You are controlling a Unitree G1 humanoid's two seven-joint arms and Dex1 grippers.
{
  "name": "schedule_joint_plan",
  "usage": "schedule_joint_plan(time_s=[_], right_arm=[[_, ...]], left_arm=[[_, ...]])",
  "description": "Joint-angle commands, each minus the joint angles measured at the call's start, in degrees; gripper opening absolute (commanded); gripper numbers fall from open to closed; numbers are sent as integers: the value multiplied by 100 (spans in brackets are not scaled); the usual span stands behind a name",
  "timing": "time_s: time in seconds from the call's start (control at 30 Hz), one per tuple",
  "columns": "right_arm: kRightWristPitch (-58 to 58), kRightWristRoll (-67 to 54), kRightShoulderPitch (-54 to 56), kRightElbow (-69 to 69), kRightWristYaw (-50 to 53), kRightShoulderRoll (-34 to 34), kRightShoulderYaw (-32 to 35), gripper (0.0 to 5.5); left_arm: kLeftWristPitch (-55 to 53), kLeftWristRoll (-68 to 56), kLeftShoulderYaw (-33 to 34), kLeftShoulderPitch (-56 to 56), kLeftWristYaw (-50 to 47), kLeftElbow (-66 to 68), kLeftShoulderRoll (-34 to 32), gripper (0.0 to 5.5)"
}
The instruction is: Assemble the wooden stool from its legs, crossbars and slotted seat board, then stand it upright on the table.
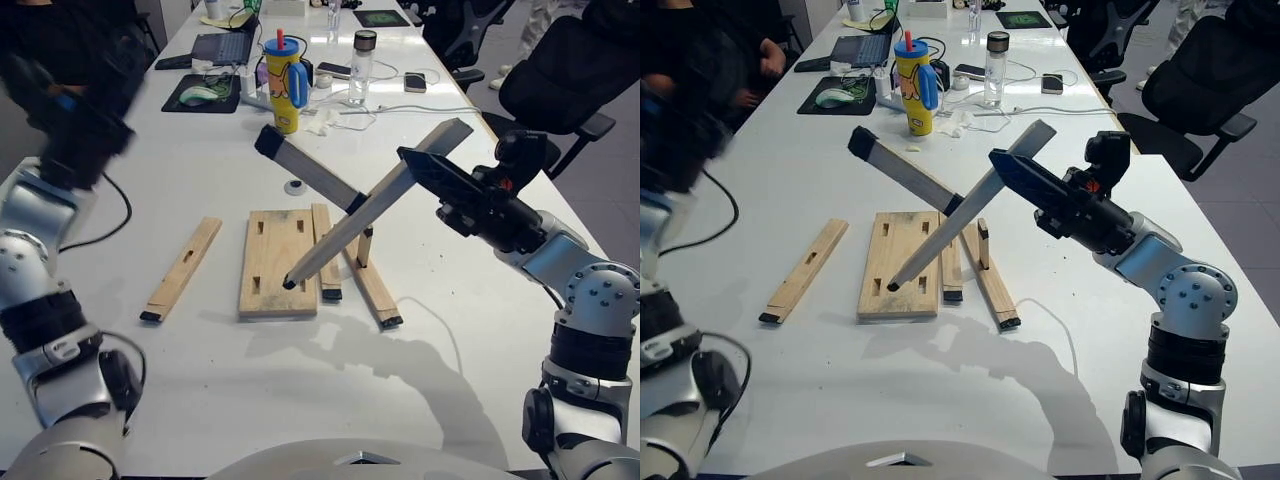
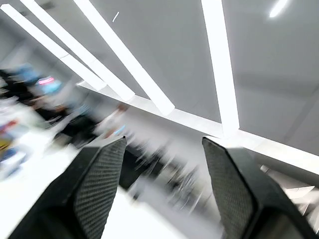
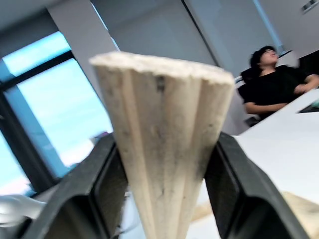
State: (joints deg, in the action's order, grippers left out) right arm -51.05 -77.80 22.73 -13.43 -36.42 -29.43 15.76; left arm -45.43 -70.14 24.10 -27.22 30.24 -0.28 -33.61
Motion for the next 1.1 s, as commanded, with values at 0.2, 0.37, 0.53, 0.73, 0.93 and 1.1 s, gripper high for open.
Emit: schedule_joint_plan(time_s=[0.2,0.37,0.53,0.73,0.93,1.1], right_arm=[[1461,2471,-111,-502,-1696,-152,-1471,205],[2674,3907,-124,-394,-2132,-72,-2155,205],[3341,4524,69,60,-2363,5,-2285,205],[3445,4490,186,428,-2661,127,-2326,205],[3110,4112,337,417,-2735,217,-2143,205],[3284,4381,402,725,-2912,209,-2240,205]], left_arm=[[899,3422,-3165,1754,1477,-861,-871,283],[1058,4196,-3428,1720,1647,-594,-925,283],[1156,4721,-3705,1830,1895,-592,-995,283],[1367,5614,-4259,1846,1914,-377,-1017,283],[1434,6043,-4574,1945,1918,-291,-1048,283],[1392,6202,-4756,2051,1951,-265,-1064,283]])
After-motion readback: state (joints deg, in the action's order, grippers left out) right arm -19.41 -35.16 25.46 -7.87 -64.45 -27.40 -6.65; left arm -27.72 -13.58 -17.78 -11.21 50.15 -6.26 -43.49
